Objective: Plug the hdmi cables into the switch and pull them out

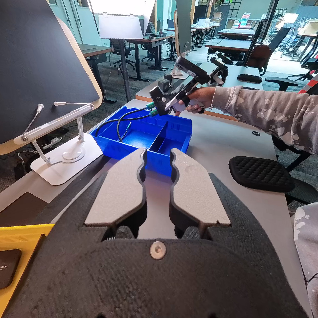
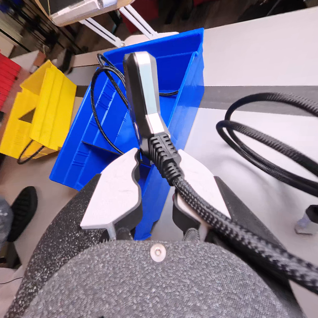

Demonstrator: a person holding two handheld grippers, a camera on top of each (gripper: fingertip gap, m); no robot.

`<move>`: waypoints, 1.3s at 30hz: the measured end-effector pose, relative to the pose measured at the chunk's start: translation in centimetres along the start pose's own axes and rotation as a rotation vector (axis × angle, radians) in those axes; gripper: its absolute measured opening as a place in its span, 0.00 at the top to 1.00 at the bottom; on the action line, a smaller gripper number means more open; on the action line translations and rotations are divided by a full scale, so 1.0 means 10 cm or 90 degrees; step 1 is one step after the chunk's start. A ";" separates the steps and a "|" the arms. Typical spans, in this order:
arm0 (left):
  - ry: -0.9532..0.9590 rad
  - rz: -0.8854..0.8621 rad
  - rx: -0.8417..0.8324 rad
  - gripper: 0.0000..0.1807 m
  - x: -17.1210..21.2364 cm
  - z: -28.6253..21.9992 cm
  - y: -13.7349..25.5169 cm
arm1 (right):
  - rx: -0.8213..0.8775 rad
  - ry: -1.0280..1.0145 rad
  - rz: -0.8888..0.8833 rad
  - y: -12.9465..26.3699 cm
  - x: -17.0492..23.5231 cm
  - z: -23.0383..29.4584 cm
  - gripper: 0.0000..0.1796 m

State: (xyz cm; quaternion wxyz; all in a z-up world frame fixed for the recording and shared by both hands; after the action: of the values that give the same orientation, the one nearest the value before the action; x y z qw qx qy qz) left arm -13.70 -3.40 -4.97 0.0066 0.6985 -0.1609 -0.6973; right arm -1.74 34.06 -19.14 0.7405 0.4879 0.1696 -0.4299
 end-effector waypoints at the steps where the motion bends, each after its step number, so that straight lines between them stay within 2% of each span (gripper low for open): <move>1: 0.000 0.002 -0.001 0.86 0.01 0.00 0.00 | -0.008 -0.012 0.000 0.00 0.02 -0.01 0.78; 7: 0.005 0.003 -0.009 0.86 0.02 0.05 0.02 | -0.046 -0.028 -0.014 0.17 0.25 0.04 0.77; 9: 0.008 0.002 -0.011 0.86 0.03 0.07 0.03 | -0.005 0.020 0.017 0.30 0.41 0.04 0.77; 12: 0.011 0.002 -0.015 0.86 0.04 0.09 0.03 | 0.220 0.231 0.043 0.70 0.47 -0.09 0.79; 15: 0.017 0.006 -0.012 0.86 0.06 0.11 -0.02 | 0.429 0.484 0.017 1.11 0.12 -0.09 0.76; 17: 0.024 0.014 -0.006 0.86 0.09 0.11 -0.08 | 0.505 0.622 0.053 1.14 -0.07 -0.09 0.70; 20: 0.014 0.039 0.000 0.86 0.15 0.05 -0.18 | 0.563 0.754 0.153 0.94 -0.21 -0.24 0.64; 22: -0.003 0.047 -0.007 0.86 0.16 0.01 -0.20 | 0.562 0.807 0.215 0.80 -0.20 -0.33 0.68; 25: -0.006 0.050 -0.004 0.86 0.15 -0.02 -0.20 | 0.544 0.845 0.236 0.68 -0.20 -0.31 0.84; 26: -0.006 0.048 -0.006 0.86 0.15 -0.01 -0.19 | 0.541 0.845 0.228 0.66 -0.21 -0.28 0.92; 29: 0.003 0.043 -0.006 0.86 0.15 0.02 -0.18 | 0.558 0.814 0.217 0.64 -0.25 -0.34 0.93; 35: 0.002 0.048 -0.002 0.86 0.17 0.02 -0.21 | 0.489 0.684 0.082 0.70 -0.50 -0.21 0.92; 39: 0.010 0.048 -0.004 0.86 0.18 0.04 -0.22 | 0.451 0.681 0.075 0.68 -0.55 -0.03 0.94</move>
State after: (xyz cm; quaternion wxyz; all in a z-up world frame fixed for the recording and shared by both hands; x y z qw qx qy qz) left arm -13.66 -1.67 -7.27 0.0366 0.6973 -0.1851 -0.6915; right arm 0.62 37.95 -11.69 0.3702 0.8581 0.3363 -0.1161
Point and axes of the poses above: each gripper's, where its closed fingertips meet, y back along the fingers, x out of its underside, z = x × y across the jaws, the point moved 2 cm from there along y, back along the fingers
